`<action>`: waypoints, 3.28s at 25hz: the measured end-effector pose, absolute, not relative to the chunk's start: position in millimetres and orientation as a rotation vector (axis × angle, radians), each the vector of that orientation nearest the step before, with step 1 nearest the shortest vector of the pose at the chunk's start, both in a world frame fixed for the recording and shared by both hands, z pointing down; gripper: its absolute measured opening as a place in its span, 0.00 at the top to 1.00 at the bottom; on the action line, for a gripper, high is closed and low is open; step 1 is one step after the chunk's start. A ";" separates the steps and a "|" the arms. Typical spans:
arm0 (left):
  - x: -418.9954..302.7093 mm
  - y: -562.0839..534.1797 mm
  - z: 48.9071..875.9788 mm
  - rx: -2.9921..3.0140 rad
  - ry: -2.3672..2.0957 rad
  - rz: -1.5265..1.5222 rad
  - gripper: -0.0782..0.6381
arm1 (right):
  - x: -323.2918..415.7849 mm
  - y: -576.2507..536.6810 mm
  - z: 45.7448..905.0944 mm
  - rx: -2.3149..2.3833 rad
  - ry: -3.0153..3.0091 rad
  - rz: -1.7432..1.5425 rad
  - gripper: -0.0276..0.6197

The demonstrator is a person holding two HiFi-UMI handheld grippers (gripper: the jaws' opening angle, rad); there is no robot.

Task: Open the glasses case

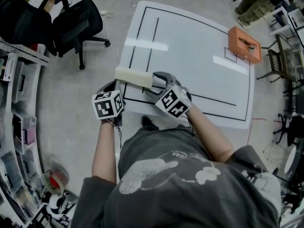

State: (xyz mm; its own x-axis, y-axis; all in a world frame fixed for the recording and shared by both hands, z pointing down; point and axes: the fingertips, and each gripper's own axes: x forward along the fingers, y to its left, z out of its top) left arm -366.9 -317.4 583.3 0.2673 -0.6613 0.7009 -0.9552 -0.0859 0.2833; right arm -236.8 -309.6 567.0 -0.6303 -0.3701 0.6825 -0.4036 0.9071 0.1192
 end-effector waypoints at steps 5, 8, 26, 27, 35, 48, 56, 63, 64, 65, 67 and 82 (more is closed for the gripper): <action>-366.3 -317.2 583.8 1.821 -1.467 0.522 0.89 | -232.3 -314.2 573.1 0.573 -2.261 -0.054 0.54; -366.6 -317.0 583.6 1.822 -1.468 0.522 0.89 | -232.1 -314.7 573.1 0.568 -2.271 -0.049 0.54; -365.8 -317.2 584.4 1.818 -1.449 0.512 0.89 | -232.9 -329.9 542.6 0.601 -2.429 0.093 0.73; -365.8 -317.2 584.3 1.818 -1.448 0.511 0.89 | -232.4 -332.9 540.5 0.615 -2.431 0.086 0.76; -365.9 -317.4 585.1 1.822 -1.450 0.518 0.89 | -225.4 -358.7 541.5 0.715 -2.394 0.056 0.85; -368.0 -316.7 585.0 1.805 -1.484 0.517 0.89 | -208.5 -372.2 549.1 0.802 -2.350 0.166 0.83; -366.7 -299.4 555.7 1.789 -1.580 0.468 0.89 | -201.8 -352.4 525.3 0.751 -2.419 0.126 0.82; -342.1 -259.3 515.6 1.788 -1.697 0.397 0.89 | -175.5 -324.0 500.0 0.726 -2.468 0.081 0.93; -337.9 -253.7 510.5 1.784 -1.718 0.388 0.89 | -170.2 -320.1 497.8 0.722 -2.471 0.076 0.95; -333.3 -247.9 505.8 1.781 -1.737 0.379 0.89 | -164.8 -315.9 495.8 0.716 -2.474 0.071 0.95; -322.5 -234.7 497.8 1.776 -1.767 0.358 0.89 | -153.5 -306.5 491.7 0.702 -2.485 0.063 0.95; -222.4 -138.6 463.3 1.752 -1.913 0.220 0.89 | -60.7 -232.0 469.3 0.581 -2.552 0.022 0.96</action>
